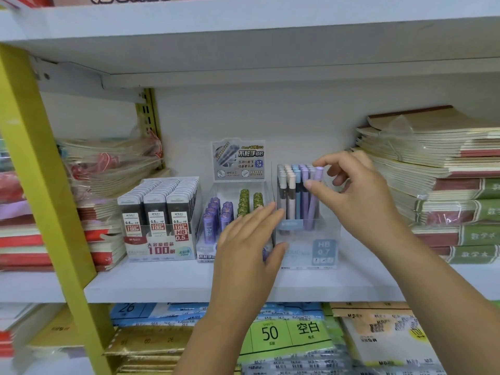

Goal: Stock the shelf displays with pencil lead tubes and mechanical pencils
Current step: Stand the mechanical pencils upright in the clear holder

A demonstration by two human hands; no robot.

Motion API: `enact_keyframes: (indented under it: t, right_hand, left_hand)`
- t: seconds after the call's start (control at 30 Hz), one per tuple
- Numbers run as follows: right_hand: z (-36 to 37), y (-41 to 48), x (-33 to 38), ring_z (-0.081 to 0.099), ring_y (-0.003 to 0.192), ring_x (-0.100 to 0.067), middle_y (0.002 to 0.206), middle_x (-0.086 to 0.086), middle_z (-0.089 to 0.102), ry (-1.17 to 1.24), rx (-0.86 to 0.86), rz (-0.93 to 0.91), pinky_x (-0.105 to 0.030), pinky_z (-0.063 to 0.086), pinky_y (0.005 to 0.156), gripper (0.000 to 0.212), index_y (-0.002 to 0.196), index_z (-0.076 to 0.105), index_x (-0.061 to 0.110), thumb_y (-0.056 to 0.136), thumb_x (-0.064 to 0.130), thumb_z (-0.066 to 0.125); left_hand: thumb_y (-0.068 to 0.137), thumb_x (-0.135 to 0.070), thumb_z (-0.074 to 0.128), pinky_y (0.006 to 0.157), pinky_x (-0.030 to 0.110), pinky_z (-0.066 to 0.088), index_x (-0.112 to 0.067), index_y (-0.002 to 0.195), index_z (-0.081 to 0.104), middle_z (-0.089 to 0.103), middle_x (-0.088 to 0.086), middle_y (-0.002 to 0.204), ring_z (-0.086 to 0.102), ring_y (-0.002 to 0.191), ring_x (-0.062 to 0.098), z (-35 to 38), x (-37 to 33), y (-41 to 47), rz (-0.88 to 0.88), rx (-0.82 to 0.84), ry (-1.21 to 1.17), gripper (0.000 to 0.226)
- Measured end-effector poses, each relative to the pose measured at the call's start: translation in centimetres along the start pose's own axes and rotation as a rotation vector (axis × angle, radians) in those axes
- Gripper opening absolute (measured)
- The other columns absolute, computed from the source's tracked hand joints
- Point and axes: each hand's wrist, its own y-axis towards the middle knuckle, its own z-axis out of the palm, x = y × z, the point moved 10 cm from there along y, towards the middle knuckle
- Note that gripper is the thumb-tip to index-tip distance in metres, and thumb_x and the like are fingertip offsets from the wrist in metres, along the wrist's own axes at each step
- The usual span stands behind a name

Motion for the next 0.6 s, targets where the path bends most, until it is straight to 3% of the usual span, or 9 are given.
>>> enact_keyframes:
  t: [0.1,0.17,0.3,0.47,0.53,0.6]
  right_hand:
    - [-0.3,0.2,-0.4,0.046,0.080,0.004,0.091,0.008,0.044,-0.008,-0.052,0.016,-0.003,0.034,0.070,0.021,0.094,0.063,0.038,0.082,0.024,0.074]
    - [0.2,0.3,-0.8,0.043,0.088,-0.005,0.093,0.007,0.041,-0.038,-0.042,0.024,-0.013,0.033,0.078,0.021,0.094,0.065,0.041,0.082,0.026,0.073]
    - [1.5,0.3,-1.8,0.028,0.101,-0.005,0.101,0.007,0.040,-0.158,0.035,0.056,-0.017,0.022,0.084,0.025,0.108,0.069,0.040,0.086,0.029,0.069]
    - [1.5,-0.7,-2.1,0.027,0.124,-0.007,0.130,0.006,0.043,-0.165,0.151,0.064,-0.018,0.019,0.096,0.046,0.139,0.045,0.039,0.096,0.024,0.054]
    - [0.3,-1.3,-1.2,0.035,0.123,-0.006,0.129,0.009,0.044,-0.089,0.114,0.045,-0.020,0.029,0.097,0.047,0.141,0.042,0.036,0.098,0.021,0.051]
    - [-1.7,-2.0,1.0,0.049,0.108,-0.003,0.119,0.008,0.051,0.035,0.006,-0.024,-0.017,0.040,0.091,0.039,0.133,0.050,0.030,0.098,0.015,0.051]
  left_hand:
    - [0.090,-0.032,0.071,0.115,0.023,0.017,-0.035,0.143,0.049,0.036,-0.027,0.147,0.027,0.133,-0.013,0.0,0.0,0.0,0.002,-0.015,-0.002,0.057]
    - [0.090,-0.032,0.071,0.114,0.023,0.017,-0.035,0.143,0.050,0.037,-0.027,0.146,0.027,0.132,-0.014,-0.1,-0.1,0.0,0.005,-0.028,-0.006,0.057]
    - [0.090,-0.031,0.071,0.115,0.024,0.018,-0.034,0.143,0.050,0.038,-0.026,0.146,0.031,0.134,-0.009,-0.1,-0.1,0.0,0.005,-0.026,-0.015,0.057]
    - [0.093,-0.028,0.068,0.118,0.026,0.019,-0.030,0.146,0.046,0.038,-0.023,0.148,0.026,0.141,-0.004,-0.6,-0.3,-0.6,-0.010,-0.030,-0.018,0.057]
    - [0.091,-0.026,0.070,0.115,0.027,0.026,-0.027,0.142,0.052,0.046,-0.022,0.140,0.033,0.134,-0.003,-1.8,-0.4,-1.6,-0.019,-0.100,-0.023,0.053]
    - [0.092,-0.026,0.068,0.108,0.023,0.033,-0.024,0.132,0.061,0.054,-0.021,0.125,0.042,0.120,-0.002,-3.4,-0.8,-3.1,0.023,-0.197,-0.033,0.040]
